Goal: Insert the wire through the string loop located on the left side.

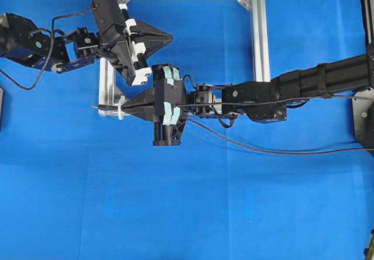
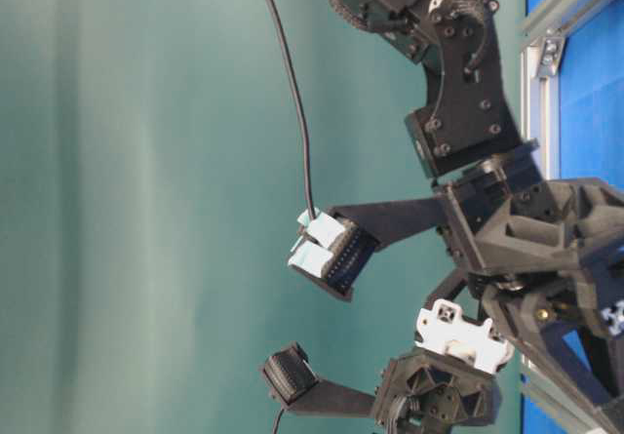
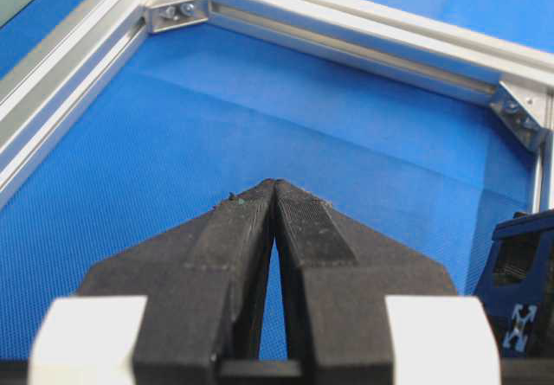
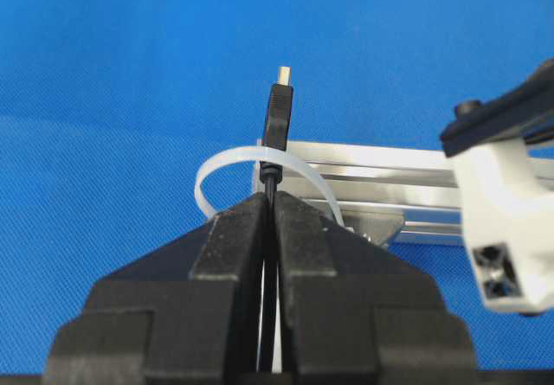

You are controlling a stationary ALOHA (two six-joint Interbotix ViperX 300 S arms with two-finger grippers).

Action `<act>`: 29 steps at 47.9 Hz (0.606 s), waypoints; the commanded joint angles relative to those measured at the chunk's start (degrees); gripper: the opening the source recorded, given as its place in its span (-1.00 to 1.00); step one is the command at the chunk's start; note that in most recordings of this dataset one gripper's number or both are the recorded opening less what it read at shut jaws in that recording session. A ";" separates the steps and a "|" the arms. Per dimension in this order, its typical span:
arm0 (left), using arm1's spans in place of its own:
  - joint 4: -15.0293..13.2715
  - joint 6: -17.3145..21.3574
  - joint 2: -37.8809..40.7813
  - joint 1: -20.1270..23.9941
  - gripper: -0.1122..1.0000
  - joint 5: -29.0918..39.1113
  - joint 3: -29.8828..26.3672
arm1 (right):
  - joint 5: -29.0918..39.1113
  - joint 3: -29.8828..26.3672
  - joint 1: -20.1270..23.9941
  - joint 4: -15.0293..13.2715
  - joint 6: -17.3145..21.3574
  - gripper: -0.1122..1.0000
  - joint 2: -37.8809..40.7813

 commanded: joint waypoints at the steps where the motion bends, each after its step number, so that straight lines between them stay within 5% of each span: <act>1: 0.18 -0.09 -2.46 0.00 -0.80 -0.35 -0.09 | -0.35 -0.88 -0.09 0.00 0.09 -0.80 -1.23; 29: 0.26 0.53 -19.07 5.19 -0.80 -1.49 21.36 | -0.26 -0.79 -0.18 0.00 0.09 -0.80 -1.14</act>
